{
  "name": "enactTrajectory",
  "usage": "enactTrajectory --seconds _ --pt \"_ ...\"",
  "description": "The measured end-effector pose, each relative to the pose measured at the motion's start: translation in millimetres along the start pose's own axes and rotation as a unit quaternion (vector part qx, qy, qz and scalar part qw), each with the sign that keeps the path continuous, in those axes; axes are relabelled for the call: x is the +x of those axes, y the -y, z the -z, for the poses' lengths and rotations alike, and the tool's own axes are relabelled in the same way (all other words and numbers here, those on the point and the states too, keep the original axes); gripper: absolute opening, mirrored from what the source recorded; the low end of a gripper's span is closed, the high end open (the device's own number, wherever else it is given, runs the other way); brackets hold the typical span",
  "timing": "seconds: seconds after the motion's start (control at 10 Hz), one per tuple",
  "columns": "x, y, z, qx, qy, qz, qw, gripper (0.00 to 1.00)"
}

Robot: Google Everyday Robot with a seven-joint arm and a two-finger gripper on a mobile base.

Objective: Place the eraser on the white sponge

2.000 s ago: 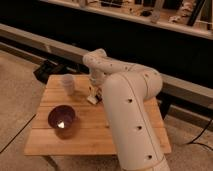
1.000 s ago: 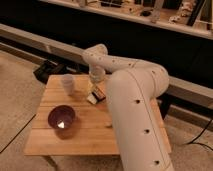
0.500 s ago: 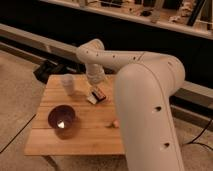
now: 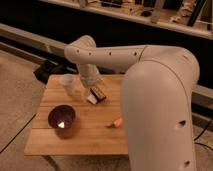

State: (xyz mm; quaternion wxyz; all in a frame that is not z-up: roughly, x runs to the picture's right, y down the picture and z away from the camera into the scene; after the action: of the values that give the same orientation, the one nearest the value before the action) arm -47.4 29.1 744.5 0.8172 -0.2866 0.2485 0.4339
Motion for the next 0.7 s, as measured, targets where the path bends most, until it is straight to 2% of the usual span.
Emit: enactTrajectory --seconds 0.7 --pt "-0.7 -1.4 0.2 0.0 0.0 0.001 1.0 0.8"
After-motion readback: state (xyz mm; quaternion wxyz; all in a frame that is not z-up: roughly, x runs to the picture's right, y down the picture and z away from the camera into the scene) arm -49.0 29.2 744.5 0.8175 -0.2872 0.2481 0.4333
